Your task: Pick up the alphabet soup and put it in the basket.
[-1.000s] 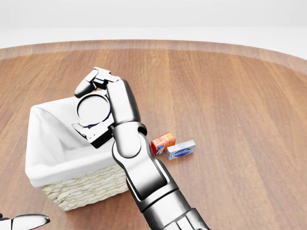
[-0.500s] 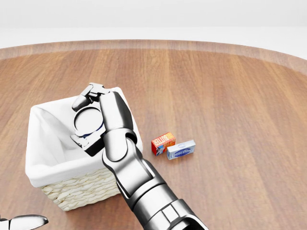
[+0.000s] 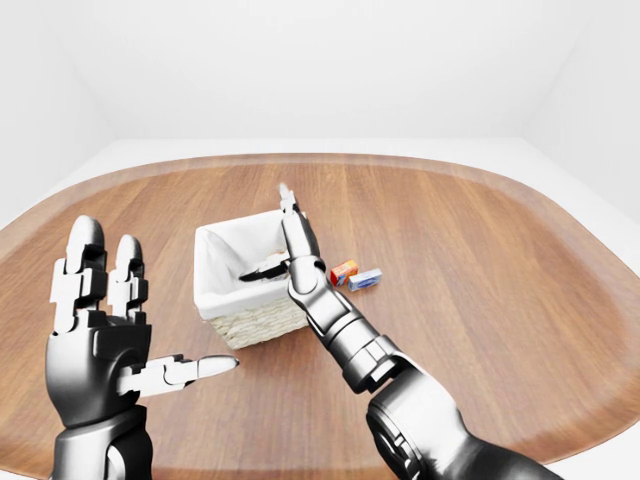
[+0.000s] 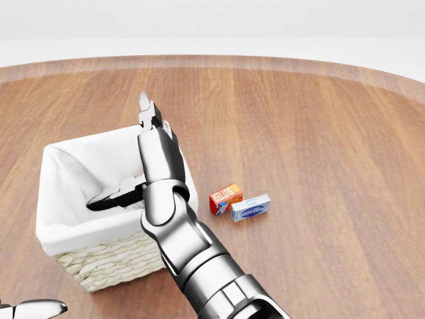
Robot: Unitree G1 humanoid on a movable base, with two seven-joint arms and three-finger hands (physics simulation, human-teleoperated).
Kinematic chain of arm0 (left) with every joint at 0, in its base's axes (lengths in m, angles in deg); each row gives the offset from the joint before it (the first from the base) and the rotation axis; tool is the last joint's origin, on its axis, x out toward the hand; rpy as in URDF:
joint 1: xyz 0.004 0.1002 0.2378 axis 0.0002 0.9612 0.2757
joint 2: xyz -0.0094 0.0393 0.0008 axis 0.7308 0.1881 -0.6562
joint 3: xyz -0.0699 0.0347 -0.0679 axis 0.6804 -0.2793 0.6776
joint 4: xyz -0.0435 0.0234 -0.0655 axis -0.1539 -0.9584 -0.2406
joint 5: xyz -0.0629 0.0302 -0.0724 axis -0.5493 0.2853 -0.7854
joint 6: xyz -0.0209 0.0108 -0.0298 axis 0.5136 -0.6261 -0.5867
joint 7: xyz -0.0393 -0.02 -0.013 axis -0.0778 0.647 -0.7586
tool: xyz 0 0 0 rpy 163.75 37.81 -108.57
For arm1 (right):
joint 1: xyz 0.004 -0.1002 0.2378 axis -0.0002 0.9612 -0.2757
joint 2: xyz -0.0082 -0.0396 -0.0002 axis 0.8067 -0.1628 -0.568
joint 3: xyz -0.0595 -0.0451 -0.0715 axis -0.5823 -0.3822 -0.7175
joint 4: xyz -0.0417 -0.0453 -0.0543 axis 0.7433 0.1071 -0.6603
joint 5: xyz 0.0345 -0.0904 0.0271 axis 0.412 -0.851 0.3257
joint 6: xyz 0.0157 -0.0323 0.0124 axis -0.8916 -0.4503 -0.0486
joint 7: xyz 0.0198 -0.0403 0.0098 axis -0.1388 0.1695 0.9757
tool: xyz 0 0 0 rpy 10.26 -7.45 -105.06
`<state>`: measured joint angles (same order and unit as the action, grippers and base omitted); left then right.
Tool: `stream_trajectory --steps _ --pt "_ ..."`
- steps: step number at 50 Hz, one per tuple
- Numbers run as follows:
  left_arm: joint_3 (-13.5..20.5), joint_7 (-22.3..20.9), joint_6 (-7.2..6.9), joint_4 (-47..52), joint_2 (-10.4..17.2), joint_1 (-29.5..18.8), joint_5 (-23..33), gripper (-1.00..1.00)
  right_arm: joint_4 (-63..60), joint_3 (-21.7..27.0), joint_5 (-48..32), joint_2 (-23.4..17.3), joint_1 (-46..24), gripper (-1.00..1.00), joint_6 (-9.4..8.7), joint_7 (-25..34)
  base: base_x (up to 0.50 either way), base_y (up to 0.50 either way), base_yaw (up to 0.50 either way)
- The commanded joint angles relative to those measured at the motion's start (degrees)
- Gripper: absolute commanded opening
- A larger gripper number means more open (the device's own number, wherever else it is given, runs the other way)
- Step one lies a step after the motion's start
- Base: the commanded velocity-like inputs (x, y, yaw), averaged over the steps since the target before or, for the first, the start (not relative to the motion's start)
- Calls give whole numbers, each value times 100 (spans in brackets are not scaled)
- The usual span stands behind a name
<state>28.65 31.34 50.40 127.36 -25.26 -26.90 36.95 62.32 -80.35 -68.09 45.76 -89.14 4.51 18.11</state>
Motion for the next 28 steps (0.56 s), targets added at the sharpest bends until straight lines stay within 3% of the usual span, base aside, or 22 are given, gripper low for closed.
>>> stream_trajectory --steps 1,28 --pt "-2 -8 0 -9 0 1 -1 100 56 -5 -39 0 -20 100 40 -46 0 0 0" --pt "-26 -5 0 39 -4 15 8 100 30 -20 -67 0 31 100 14 -30 0 0 0"
